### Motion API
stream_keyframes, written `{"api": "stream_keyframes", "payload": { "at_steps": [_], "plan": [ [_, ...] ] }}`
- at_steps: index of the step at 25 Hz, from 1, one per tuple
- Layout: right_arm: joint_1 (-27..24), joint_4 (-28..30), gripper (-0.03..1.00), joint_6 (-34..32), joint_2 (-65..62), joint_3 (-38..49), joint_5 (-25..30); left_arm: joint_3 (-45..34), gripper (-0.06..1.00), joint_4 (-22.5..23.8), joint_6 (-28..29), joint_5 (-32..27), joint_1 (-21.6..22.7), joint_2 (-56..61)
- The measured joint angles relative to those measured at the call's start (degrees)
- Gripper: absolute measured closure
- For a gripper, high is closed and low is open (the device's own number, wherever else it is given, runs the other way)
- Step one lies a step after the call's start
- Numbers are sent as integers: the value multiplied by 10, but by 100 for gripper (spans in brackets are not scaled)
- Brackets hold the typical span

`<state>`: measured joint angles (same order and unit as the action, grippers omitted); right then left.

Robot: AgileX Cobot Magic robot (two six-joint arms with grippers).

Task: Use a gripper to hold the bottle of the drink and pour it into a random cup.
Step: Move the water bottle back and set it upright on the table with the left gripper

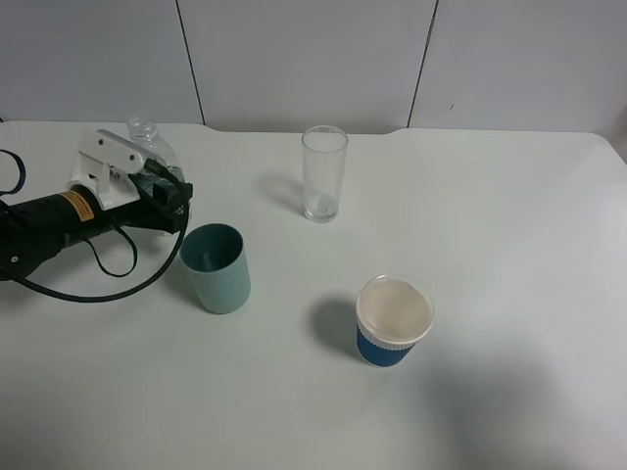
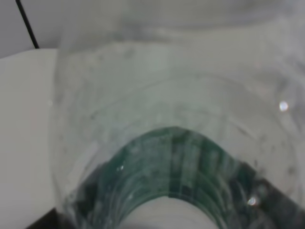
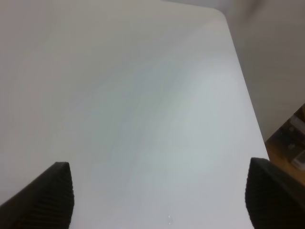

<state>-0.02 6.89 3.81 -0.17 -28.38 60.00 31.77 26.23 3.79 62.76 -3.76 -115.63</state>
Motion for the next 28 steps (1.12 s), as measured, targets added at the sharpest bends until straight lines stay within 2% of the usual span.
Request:
{"api": "stream_keyframes", "payload": {
  "at_steps": [10,24,25,28],
  "plan": [
    [0,0,23,0,0,0,0,0,45,6,0,47,0,-33],
    [0,0,23,0,0,0,0,0,45,9,0,48,0,-33],
    [0,0,23,0,0,0,0,0,44,9,0,48,0,-33],
    [0,0,23,0,0,0,0,0,31,10,2,48,0,-33]
  ]
}}
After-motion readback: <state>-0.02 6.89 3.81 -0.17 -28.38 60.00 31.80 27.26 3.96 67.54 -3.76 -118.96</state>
